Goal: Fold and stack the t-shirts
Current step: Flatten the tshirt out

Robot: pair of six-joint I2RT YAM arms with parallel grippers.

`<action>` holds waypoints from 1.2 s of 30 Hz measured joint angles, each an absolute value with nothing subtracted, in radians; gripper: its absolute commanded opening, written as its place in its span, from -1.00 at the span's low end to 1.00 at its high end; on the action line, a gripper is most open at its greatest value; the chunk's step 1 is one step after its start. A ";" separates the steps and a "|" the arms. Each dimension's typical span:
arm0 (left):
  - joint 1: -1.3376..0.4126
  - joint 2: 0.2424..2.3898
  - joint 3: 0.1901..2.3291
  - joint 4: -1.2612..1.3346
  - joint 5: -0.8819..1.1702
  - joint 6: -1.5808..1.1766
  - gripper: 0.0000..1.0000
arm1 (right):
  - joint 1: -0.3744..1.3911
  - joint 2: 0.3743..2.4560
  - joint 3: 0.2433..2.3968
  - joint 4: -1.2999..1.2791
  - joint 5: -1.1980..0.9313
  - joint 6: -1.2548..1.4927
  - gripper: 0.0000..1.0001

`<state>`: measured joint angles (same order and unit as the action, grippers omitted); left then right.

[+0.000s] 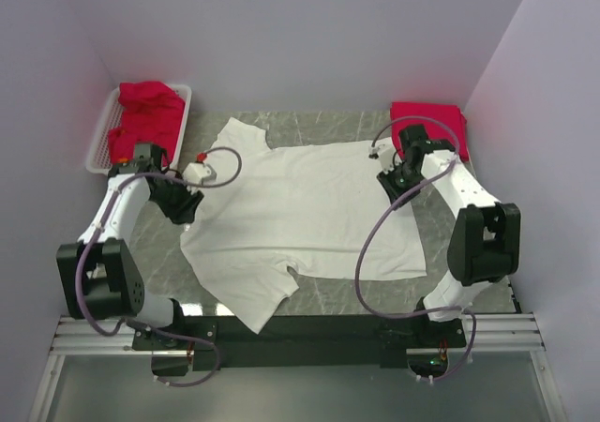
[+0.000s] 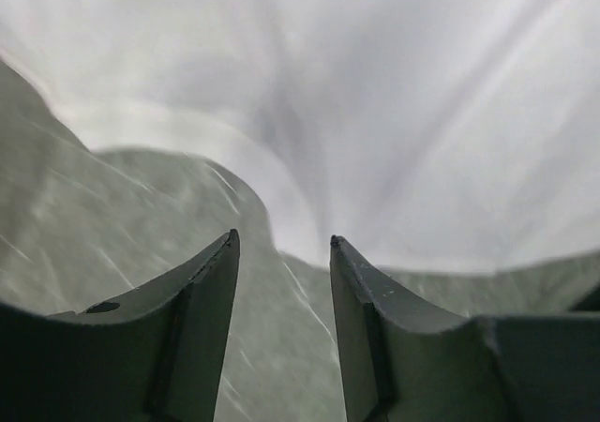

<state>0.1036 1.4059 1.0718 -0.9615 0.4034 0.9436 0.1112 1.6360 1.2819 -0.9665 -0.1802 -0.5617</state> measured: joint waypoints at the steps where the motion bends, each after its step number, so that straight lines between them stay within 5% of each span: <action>1: 0.104 1.439 1.109 -0.945 0.427 0.918 -0.02 | 0.108 1.657 1.306 -0.960 -0.185 -0.559 -0.38; 9: 0.077 1.485 1.093 -0.976 0.514 0.939 -0.18 | 0.114 1.706 1.220 -0.984 -0.212 -0.560 -0.46; 18: -0.414 1.178 0.749 -0.891 0.396 0.873 -0.18 | 0.153 1.662 1.070 -1.020 -0.198 -0.570 -0.56; 27: -0.669 1.264 0.620 -0.647 0.199 0.766 -0.24 | 0.153 1.755 1.053 -0.968 -0.138 -0.562 -0.59; 36: -0.810 1.231 0.608 -0.718 0.206 0.832 -0.46 | 0.153 1.774 1.049 -0.965 -0.118 -0.559 -0.59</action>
<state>-0.8097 1.2308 0.6083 -0.7177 0.2062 0.8318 0.1528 1.7741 1.0492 -0.9653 -0.1177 -0.5594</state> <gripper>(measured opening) 0.288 0.205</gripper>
